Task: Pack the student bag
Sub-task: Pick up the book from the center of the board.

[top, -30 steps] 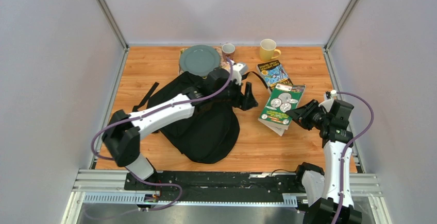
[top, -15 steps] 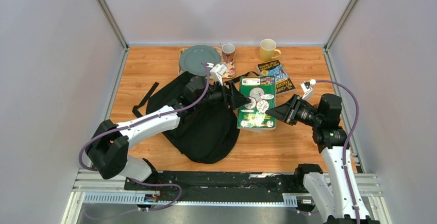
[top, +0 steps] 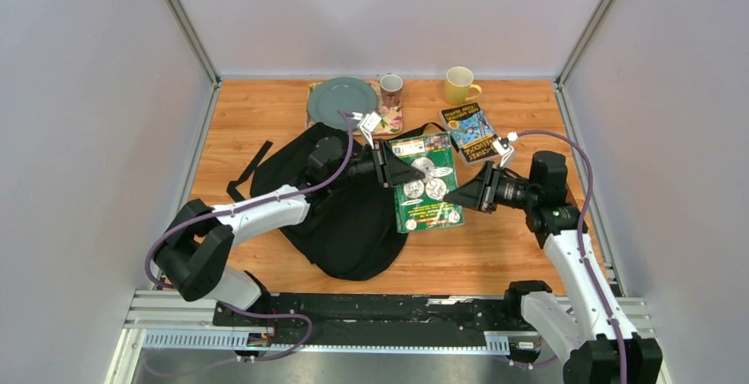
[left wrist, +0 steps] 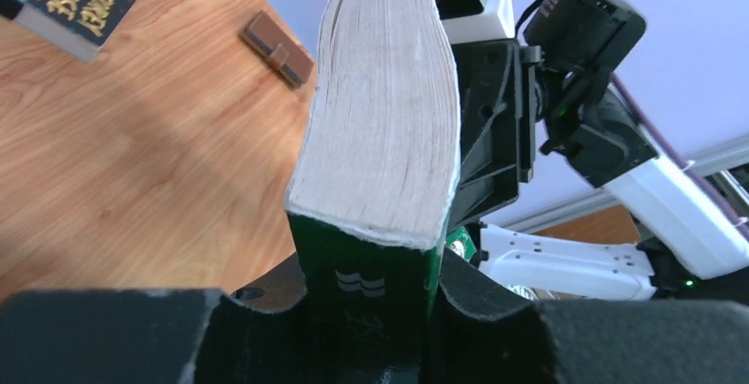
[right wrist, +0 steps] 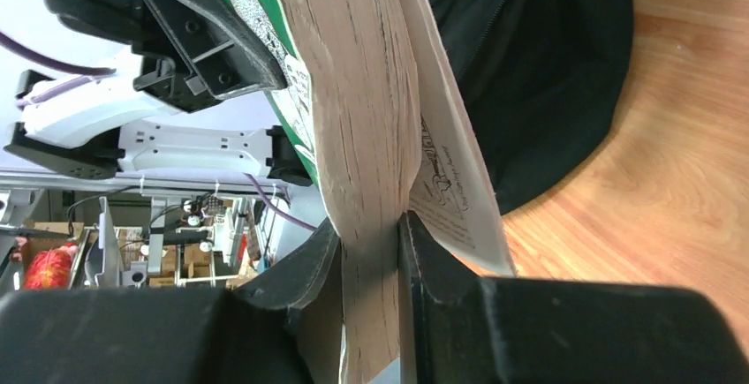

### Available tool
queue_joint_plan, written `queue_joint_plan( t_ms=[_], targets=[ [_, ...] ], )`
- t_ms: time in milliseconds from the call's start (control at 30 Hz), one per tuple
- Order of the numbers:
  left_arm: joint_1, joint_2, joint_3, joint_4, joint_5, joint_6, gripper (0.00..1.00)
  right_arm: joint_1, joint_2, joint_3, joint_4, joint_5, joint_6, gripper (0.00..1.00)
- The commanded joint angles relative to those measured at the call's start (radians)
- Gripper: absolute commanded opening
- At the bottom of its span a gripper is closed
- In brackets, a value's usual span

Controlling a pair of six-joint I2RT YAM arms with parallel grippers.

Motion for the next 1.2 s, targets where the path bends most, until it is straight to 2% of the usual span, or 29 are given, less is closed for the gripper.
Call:
queue_joint_plan(
  t_ms=[0, 33, 67, 133, 167, 233, 267, 300, 333, 433, 567, 600, 700, 800, 867, 1000, 1167],
  targets=[
    [0.012, -0.075, -0.009, -0.093, 0.008, 0.123, 0.00, 0.013, 0.041, 0.143, -0.221, 0.218, -0.133, 0.35],
    [0.015, -0.124, -0.015, -0.133, -0.012, 0.150, 0.00, 0.013, 0.041, 0.158, -0.274, 0.380, -0.148, 0.45],
    [0.020, -0.154, -0.021, -0.256, -0.082, 0.179, 0.00, 0.013, 0.030, 0.178, -0.329, 0.468, -0.167, 0.53],
    [0.030, -0.257, -0.030, -0.361, -0.166, 0.269, 0.00, 0.013, -0.002, 0.191, -0.411, 0.608, -0.193, 0.59],
    [0.032, -0.295, -0.044, -0.432, -0.257, 0.294, 0.00, 0.013, -0.020, 0.186, -0.421, 0.639, -0.188, 0.63],
    [0.035, -0.393, -0.052, -0.495, -0.347, 0.354, 0.00, 0.013, -0.092, 0.142, -0.412, 0.632, -0.155, 0.68],
    [0.035, -0.420, -0.059, -0.539, -0.423, 0.367, 0.00, 0.014, -0.120, 0.120, -0.388, 0.587, -0.142, 0.75],
    [0.033, -0.445, -0.063, -0.547, -0.453, 0.381, 0.00, 0.013, -0.157, 0.090, -0.313, 0.534, -0.115, 0.77],
    [0.033, -0.489, -0.069, -0.549, -0.477, 0.381, 0.00, 0.014, -0.174, 0.036, -0.273, 0.419, -0.045, 0.79],
    [0.035, -0.540, -0.112, -0.485, -0.529, 0.339, 0.00, 0.057, -0.220, -0.044, -0.106, 0.313, 0.084, 0.83],
    [0.035, -0.539, -0.182, -0.299, -0.496, 0.230, 0.00, 0.209, -0.243, -0.099, 0.000, 0.410, 0.224, 0.84],
    [0.035, -0.531, -0.199, -0.256, -0.484, 0.170, 0.00, 0.283, -0.240, -0.107, 0.063, 0.433, 0.250, 0.84],
    [0.035, -0.504, -0.250, -0.107, -0.441, 0.067, 0.00, 0.408, -0.217, -0.137, 0.230, 0.510, 0.346, 0.85],
    [0.035, -0.481, -0.315, 0.078, -0.427, -0.032, 0.00, 0.496, -0.172, -0.185, 0.395, 0.584, 0.457, 0.86],
    [0.035, -0.458, -0.351, 0.211, -0.418, -0.071, 0.00, 0.522, -0.148, -0.204, 0.436, 0.630, 0.496, 0.87],
    [0.035, -0.415, -0.369, 0.339, -0.405, -0.151, 0.00, 0.580, -0.070, -0.236, 0.535, 0.644, 0.563, 0.87],
    [0.035, -0.353, -0.392, 0.525, -0.410, -0.227, 0.00, 0.629, -0.053, -0.251, 0.568, 0.700, 0.592, 0.87]
  ],
)
